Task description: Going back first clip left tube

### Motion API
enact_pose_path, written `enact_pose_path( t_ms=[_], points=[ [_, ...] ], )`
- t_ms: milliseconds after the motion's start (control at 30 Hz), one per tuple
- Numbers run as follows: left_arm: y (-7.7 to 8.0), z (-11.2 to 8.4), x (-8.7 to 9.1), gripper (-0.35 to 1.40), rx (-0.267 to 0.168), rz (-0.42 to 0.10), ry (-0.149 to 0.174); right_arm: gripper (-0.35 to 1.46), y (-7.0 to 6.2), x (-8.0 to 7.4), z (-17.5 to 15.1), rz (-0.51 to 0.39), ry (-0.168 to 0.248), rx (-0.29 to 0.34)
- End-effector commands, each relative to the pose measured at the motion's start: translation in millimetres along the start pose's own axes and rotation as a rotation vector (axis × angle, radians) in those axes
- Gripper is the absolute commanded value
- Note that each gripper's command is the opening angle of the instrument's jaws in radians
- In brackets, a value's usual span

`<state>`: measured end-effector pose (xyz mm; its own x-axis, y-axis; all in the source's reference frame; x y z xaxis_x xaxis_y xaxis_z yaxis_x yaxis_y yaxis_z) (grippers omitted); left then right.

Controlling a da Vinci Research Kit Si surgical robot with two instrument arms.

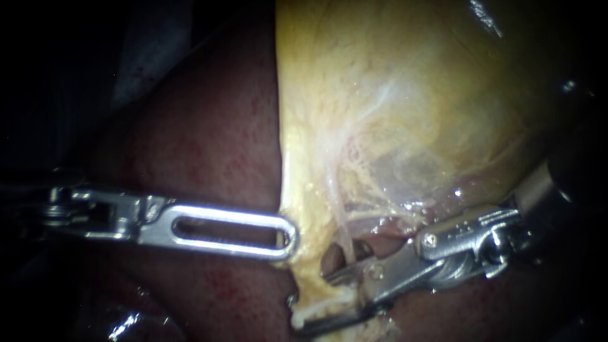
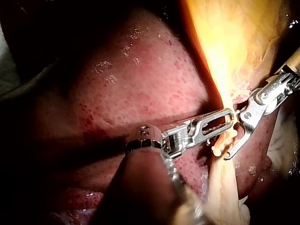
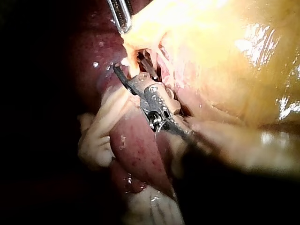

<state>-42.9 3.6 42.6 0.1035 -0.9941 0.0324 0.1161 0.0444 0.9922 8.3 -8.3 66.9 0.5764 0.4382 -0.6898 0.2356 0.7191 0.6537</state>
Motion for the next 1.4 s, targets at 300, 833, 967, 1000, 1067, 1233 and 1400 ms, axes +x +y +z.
enact_pose_path(
  t_ms=[300, 833, 967, 1000, 1067, 1233, 1400],
  points=[
    [0.1, 0.0, 0.0, -0.35, -0.001, 0.001, 0.000, 0.46, 0.0, 1.7, -3.0, -0.016, 0.018, -0.024],
    [1.7, 0.1, -0.6, -0.35, -0.001, 0.002, 0.001, 0.41, -1.2, 4.0, -13.8, -0.010, 0.052, -0.067],
    [2.0, 0.2, -0.7, -0.35, -0.001, 0.002, 0.001, 0.41, -1.0, 4.9, -16.7, -0.021, 0.061, -0.090],
    [2.1, 0.2, -0.7, -0.35, -0.001, 0.002, 0.001, 0.41, -1.0, 5.0, -17.2, -0.021, 0.063, -0.098],
    [2.3, 0.2, -0.8, -0.35, -0.001, 0.002, 0.001, 0.41, -1.0, 5.2, -18.1, -0.022, 0.065, -0.109],
    [3.2, 0.4, -1.0, -0.35, -0.002, 0.004, 0.000, 0.41, -0.9, 5.4, -19.1, -0.023, 0.067, -0.118],
    [4.4, 1.6, -1.4, -0.35, -0.005, 0.007, -0.006, 0.41, -0.9, 5.4, -19.0, -0.023, 0.067, -0.118]
  ],
)
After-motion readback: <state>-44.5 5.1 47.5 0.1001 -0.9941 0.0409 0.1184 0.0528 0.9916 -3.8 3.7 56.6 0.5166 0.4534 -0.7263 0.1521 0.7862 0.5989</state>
